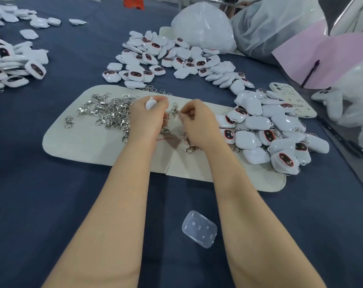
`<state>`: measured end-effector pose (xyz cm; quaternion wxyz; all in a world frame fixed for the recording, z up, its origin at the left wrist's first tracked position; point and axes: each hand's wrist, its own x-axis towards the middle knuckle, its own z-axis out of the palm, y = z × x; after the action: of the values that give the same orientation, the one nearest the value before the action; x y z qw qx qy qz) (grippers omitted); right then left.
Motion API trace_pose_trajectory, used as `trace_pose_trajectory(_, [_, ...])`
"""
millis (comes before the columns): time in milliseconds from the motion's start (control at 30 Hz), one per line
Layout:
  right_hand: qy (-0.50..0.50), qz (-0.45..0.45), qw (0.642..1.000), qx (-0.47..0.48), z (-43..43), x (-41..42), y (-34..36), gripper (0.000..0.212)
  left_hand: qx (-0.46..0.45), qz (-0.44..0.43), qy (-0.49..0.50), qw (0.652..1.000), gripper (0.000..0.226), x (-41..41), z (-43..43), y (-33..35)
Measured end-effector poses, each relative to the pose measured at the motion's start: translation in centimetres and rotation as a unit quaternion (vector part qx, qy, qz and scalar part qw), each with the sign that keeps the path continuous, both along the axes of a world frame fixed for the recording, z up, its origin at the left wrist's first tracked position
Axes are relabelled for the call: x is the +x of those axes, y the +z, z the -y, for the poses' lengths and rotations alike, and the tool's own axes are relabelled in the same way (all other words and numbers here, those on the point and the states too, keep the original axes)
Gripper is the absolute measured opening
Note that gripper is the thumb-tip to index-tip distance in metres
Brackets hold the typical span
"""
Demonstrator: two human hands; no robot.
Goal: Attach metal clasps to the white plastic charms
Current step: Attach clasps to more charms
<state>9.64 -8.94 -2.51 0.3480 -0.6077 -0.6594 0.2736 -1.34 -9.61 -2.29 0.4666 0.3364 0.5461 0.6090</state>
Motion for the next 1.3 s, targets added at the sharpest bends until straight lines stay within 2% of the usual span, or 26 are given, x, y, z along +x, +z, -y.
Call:
trace_pose_trajectory(100, [-0.015,-0.142,0.99,0.007,-0.4,0.9,0.7,0.011,-0.001,-0.039,-0.022,0.999,0.019,0.2,0.1,0.0])
trace_pose_trajectory(167, [0.0,-0.205,0.979,-0.001,-0.4,1.1,1.0,0.014,0.003,-0.044,-0.042,0.998,0.014,0.4,0.2,0.2])
trace_pose_trajectory(267, [0.011,-0.217,0.976,-0.003,-0.5,1.2,1.1,0.015,0.008,-0.069,-0.063,0.996,0.009,0.7,0.3,0.4])
trace_pose_trajectory(433, [0.015,-0.236,0.972,-0.008,-0.4,1.1,1.5,0.019,0.019,-0.123,-0.071,0.99,0.016,0.8,0.3,0.4])
trace_pose_trajectory(633, [0.008,-0.271,0.962,-0.029,-0.3,1.1,1.8,0.018,0.033,-0.141,-0.088,0.986,0.018,1.1,0.3,0.3])
trace_pose_trajectory(767, [-0.007,-0.249,0.968,-0.031,-0.3,1.3,2.0,0.019,0.03,-0.143,-0.051,0.988,0.018,0.9,0.2,0.3])
trace_pose_trajectory(867, [-0.035,-0.193,0.98,-0.029,-0.4,1.3,2.1,0.022,0.046,-0.153,-0.023,0.987,0.017,1.1,0.3,0.2])
trace_pose_trajectory(1000, [-0.039,-0.1,0.994,0.035,-0.3,1.2,1.9,0.02,0.078,-0.211,-0.002,0.974,0.011,1.1,0.2,0.0])
trace_pose_trajectory(1133, [0.038,-0.064,0.996,0.056,-0.1,0.6,2.1,0.02,0.109,-0.305,0.009,0.946,0.002,1.1,0.3,-0.2])
trace_pose_trajectory(1233, [0.034,-0.041,0.997,0.052,0.0,0.3,1.9,0.018,0.12,-0.33,0.017,0.936,0.008,1.3,0.3,-0.3])
trace_pose_trajectory(1300, [0.024,-0.059,0.997,0.048,0.0,0.2,1.9,0.016,0.124,-0.335,0.024,0.934,0.01,1.3,0.4,-0.2])
